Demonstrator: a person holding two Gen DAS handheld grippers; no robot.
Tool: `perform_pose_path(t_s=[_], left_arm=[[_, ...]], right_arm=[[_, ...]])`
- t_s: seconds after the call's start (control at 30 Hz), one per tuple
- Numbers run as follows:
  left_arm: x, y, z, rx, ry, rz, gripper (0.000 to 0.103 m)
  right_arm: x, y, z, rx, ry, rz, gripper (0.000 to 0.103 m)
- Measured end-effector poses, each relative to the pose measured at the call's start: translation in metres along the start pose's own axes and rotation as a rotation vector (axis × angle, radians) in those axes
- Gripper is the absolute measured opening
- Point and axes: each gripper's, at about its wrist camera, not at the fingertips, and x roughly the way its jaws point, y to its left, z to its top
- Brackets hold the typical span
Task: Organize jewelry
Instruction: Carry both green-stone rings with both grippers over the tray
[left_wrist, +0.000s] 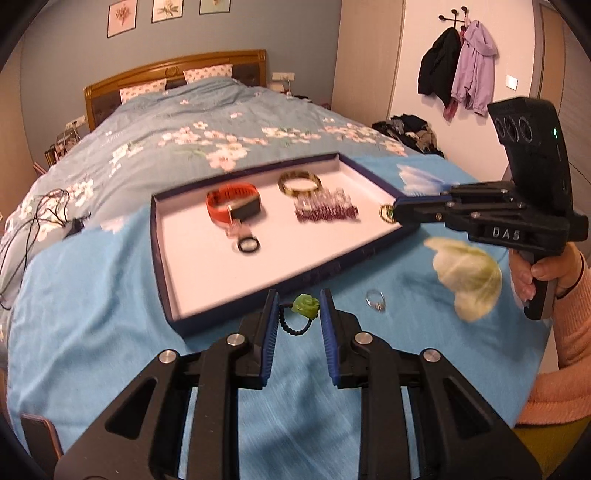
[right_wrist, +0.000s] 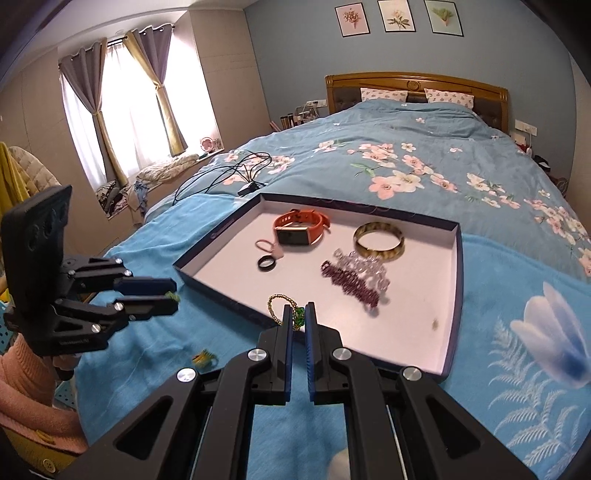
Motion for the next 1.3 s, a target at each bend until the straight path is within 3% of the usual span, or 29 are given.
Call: perform_pose_path(t_s=[0.33,1.3], left_arm=[[0.018,0.013,0.029,-0.001,-0.024,0.021,0.023],[0.103,0.038,0.037,-0.085,0.125,0.027,0.023]], right_arm=[[0.026,-0.015,0.011,0.009,0.035,-0.018,0.005],[0.076,-0.027,0.016,0.001,0.14,-0.088,0.008]])
